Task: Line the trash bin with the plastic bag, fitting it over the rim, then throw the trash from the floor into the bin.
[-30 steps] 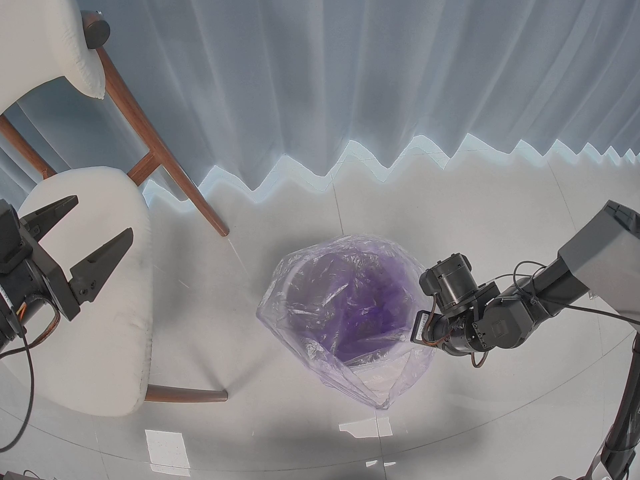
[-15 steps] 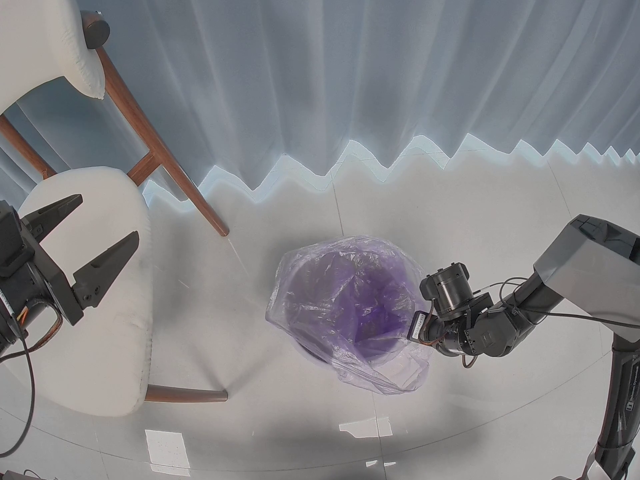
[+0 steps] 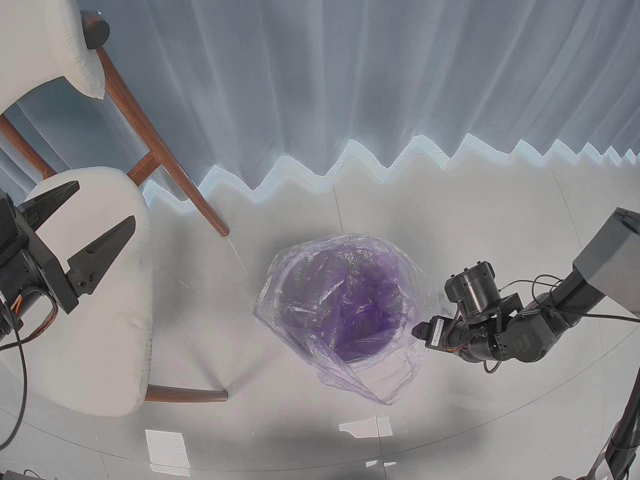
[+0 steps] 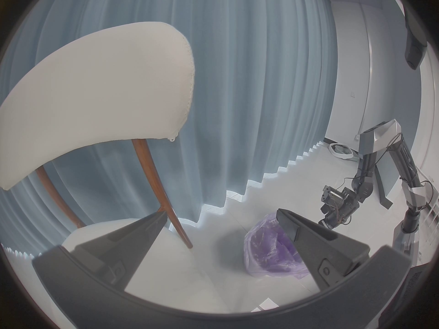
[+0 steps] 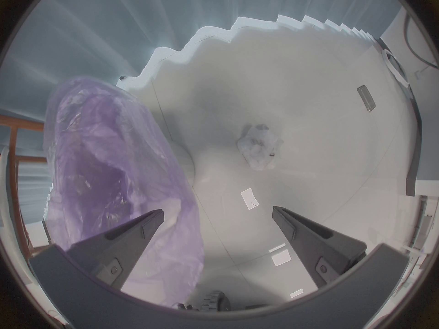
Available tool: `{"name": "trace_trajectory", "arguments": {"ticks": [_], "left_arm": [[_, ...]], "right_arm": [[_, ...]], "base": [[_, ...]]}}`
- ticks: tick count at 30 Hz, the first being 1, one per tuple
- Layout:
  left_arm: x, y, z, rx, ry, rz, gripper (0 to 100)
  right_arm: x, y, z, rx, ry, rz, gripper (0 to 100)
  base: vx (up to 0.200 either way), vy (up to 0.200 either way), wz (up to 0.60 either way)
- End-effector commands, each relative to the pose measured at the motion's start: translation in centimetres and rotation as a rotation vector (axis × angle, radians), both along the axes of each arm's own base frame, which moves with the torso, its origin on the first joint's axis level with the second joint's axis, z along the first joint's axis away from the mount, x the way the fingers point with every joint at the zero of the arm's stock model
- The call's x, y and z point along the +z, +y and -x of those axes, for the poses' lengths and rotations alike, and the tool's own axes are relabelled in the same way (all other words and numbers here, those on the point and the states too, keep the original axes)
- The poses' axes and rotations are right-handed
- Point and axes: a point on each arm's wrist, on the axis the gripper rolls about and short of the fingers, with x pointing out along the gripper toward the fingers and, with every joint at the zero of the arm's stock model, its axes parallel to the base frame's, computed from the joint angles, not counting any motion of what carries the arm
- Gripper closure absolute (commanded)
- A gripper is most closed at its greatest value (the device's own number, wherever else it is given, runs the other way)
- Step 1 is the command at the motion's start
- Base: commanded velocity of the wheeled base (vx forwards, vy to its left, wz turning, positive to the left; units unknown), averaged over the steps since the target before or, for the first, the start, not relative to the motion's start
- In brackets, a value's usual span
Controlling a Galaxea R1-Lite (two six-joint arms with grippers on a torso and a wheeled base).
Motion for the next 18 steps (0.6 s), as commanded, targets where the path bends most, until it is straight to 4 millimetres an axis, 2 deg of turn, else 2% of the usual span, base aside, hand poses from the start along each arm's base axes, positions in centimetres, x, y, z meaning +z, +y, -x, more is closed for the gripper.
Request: {"name": "trace_trajectory", "arguments": {"ticks": [1,4,5,7,10,13,15,18], "left_arm": [[0.3,-0.3,0.6,-0.045,-0.014,0.014,0],[0.6,-1.0,0.8,-0.106,-0.019,0.028,0],[1.7,-2.1,1.0,-0.188,-0.018,0.088,0],[2.5,-3.5,0.5,-0.257,0.036,0.180,0],[2.9,-6.0,-0.2,-0.331,0.133,0.283,0],[1.5,-8.5,-0.2,-0.385,0.265,0.338,0],[0.1,-9.4,-0.6,-0.391,0.371,0.368,0],[-2.9,-10.9,-2.2,-0.344,0.561,0.419,0]], "right_arm": [[2.4,-1.1,2.6,0.017,-0.035,0.002,0],[3.1,-1.3,3.2,0.015,-0.055,-0.010,0],[4.3,-1.5,3.6,0.021,-0.086,-0.034,0],[5.5,-1.6,4.1,0.026,-0.118,-0.053,0],[6.5,-1.8,4.9,0.018,-0.149,-0.076,0],[7.1,-2.0,5.8,-0.004,-0.163,-0.110,0],[7.3,-2.1,6.2,-0.018,-0.170,-0.127,0],[7.6,-2.6,7.3,-0.034,-0.175,-0.144,0]], "base": [[0.000,0.000,0.00],[0.000,0.000,0.00],[0.000,0.000,0.00],[0.000,0.000,0.00],[0.000,0.000,0.00],[0.000,0.000,0.00],[0.000,0.000,0.00],[0.000,0.000,0.00]]}}
